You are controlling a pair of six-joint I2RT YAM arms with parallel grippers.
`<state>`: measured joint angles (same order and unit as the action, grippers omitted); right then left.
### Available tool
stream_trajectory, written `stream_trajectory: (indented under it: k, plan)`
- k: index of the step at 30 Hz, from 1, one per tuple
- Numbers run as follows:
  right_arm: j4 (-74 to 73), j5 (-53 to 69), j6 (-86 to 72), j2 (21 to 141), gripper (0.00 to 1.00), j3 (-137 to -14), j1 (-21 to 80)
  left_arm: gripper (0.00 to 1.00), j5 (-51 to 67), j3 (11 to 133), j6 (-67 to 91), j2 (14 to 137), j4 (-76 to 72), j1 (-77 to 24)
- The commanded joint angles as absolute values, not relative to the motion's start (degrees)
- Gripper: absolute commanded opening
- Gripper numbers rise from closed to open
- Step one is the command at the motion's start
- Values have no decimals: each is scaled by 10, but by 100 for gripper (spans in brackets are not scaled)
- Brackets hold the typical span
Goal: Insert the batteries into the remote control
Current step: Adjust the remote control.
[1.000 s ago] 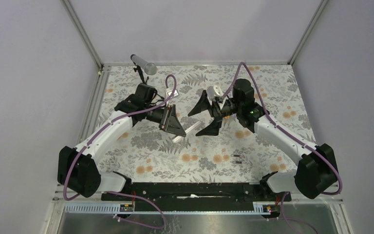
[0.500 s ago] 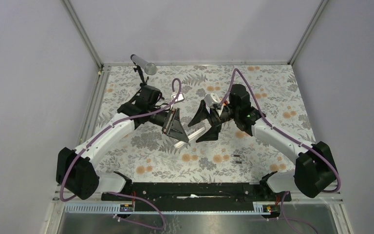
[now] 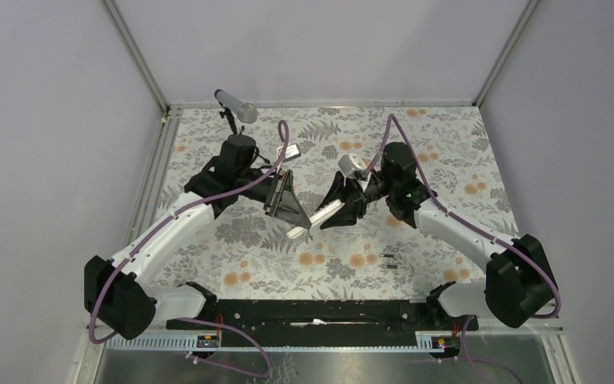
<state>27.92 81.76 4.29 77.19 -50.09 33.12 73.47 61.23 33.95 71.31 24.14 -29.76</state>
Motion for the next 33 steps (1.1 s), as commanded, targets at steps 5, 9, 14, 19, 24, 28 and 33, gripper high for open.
stream_trajectory:
  k: [5, 9, 14, 19, 24, 28, 33]
  plan:
    - [415, 822, -35, 714, 72, -476, 336, 42, 767, 592, 406, 697, 128, -299]
    - [391, 818, -7, 701, 74, -475, 336, 41, 769, 594, 409, 701, 124, -299]
    - [432, 810, -42, 711, 55, -478, 337, 41, 768, 594, 410, 701, 123, -300]
    - [502, 809, -104, 726, 38, -477, 336, 42, 767, 585, 409, 701, 120, -301]
    - [528, 804, -125, 729, 11, -473, 337, 83, 760, 590, 409, 694, 111, -300]
    - [511, 786, -142, 730, 10, -484, 337, 99, 723, 607, 373, 666, 108, -284]
    - [516, 730, -241, 746, 12, -489, 337, 99, 551, 603, 329, 610, 122, -209]
